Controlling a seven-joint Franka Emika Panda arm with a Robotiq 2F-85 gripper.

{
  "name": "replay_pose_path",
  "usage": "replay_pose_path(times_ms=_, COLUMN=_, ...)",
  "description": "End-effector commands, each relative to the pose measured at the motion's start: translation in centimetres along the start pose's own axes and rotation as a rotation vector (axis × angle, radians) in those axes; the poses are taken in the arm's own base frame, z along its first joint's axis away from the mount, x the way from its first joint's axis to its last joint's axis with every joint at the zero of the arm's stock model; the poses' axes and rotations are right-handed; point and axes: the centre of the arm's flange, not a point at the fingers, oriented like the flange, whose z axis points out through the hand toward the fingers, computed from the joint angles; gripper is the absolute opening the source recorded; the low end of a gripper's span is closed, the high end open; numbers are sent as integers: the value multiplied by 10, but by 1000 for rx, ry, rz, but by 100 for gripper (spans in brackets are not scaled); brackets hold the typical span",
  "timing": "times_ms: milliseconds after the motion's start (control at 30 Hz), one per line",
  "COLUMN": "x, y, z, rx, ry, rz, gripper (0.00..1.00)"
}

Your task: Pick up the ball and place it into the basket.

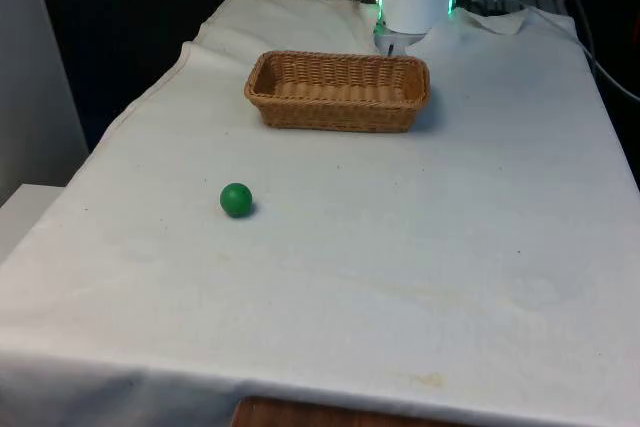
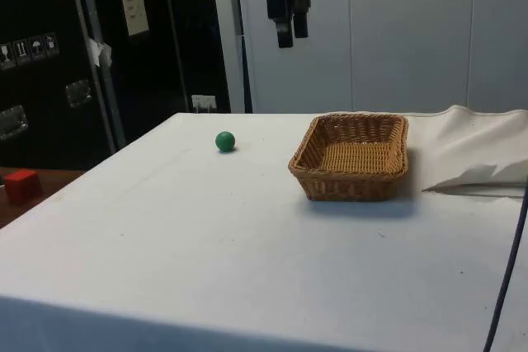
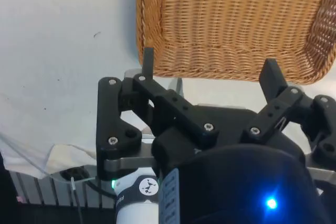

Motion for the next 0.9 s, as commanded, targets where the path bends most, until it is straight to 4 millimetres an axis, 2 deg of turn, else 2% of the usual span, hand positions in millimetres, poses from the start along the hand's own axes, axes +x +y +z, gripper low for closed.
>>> replay_pose_path(times_ms=0, x=3, y=1, z=0, rx=5, ry=-1, rz=-3, gripper=100)
replay_pose_path(times_ms=567, x=37, y=29, z=-8, rx=4, ry=19, rz=-44, gripper=100)
replay_pose_path(times_ms=867, x=49, y=48, z=-23, rx=6, ry=42, rz=-61, gripper=100)
